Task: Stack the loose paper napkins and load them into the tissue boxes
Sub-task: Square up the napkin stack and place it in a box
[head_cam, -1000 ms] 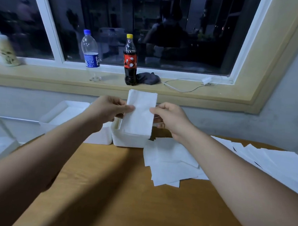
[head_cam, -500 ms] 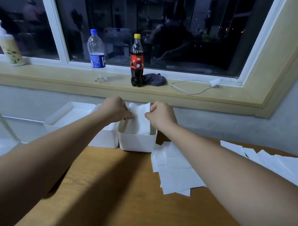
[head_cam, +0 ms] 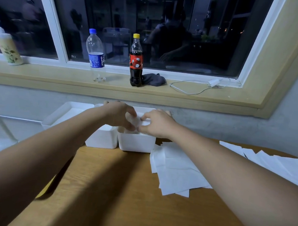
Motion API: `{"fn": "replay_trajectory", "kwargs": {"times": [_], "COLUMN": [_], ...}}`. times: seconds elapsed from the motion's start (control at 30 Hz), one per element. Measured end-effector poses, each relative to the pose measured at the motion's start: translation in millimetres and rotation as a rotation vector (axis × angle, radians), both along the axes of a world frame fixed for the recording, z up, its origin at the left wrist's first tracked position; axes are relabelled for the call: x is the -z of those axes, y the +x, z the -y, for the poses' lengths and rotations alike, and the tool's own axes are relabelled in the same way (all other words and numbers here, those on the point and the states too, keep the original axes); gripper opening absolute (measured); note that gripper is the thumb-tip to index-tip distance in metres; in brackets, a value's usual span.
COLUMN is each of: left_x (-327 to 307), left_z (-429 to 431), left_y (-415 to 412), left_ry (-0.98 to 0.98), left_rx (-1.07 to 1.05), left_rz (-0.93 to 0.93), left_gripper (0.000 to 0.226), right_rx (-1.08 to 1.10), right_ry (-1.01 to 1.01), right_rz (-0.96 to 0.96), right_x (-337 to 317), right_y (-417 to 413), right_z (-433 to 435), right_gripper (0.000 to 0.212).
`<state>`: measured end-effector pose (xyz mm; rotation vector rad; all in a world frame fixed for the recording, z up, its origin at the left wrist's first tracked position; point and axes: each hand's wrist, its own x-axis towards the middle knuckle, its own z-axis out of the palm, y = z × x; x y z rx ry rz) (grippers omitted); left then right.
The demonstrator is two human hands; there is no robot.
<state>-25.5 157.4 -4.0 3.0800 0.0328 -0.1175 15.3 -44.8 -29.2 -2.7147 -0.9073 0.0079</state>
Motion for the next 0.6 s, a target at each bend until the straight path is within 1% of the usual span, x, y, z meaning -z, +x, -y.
{"fn": "replay_trajectory", "kwargs": {"times": [0.1, 0.13, 0.2, 0.23, 0.27, 0.3, 0.37, 0.47, 0.53, 0.6], "left_x": [1, 1, -2, -1, -1, -2, -6, -13, -15, -13], "left_z": [6, 8, 11, 10, 10, 10, 14, 29, 46, 68], "left_y": [0, 0, -2, -1, -1, -2, -9, -25, -41, -61], "left_ry": [0.084, 0.103, 0.107, 0.102, 0.092, 0.073, -0.002, -0.176, -0.263, -0.365], "left_rx": [0.002, 0.010, 0.013, 0.009, 0.008, 0.006, -0.002, 0.038, 0.089, 0.133], "left_rz": [-0.111, -0.126, -0.143, -0.139, -0.129, -0.114, -0.055, 0.131, 0.256, 0.367], "left_gripper": [0.073, 0.075, 0.088, 0.093, 0.094, 0.090, 0.074, 0.050, 0.041, 0.032], "right_rx": [-0.024, -0.030, -0.034, -0.035, -0.036, -0.033, -0.015, 0.000, 0.012, 0.027], "right_ry": [-0.082, -0.091, -0.107, -0.091, -0.055, -0.004, 0.112, 0.296, 0.393, 0.440], "right_rz": [-0.052, -0.065, -0.082, -0.080, -0.075, -0.071, -0.047, 0.027, 0.049, 0.066], "right_x": [3, 2, 0, -1, -1, -1, -3, -5, -4, -2], "right_y": [0, -1, -1, -2, -2, -4, -9, -20, -33, -51], "right_z": [0, -1, -2, -2, 0, 2, 10, 34, 59, 90], "right_gripper": [0.055, 0.056, 0.057, 0.056, 0.056, 0.060, 0.067, 0.043, 0.034, 0.024]}}
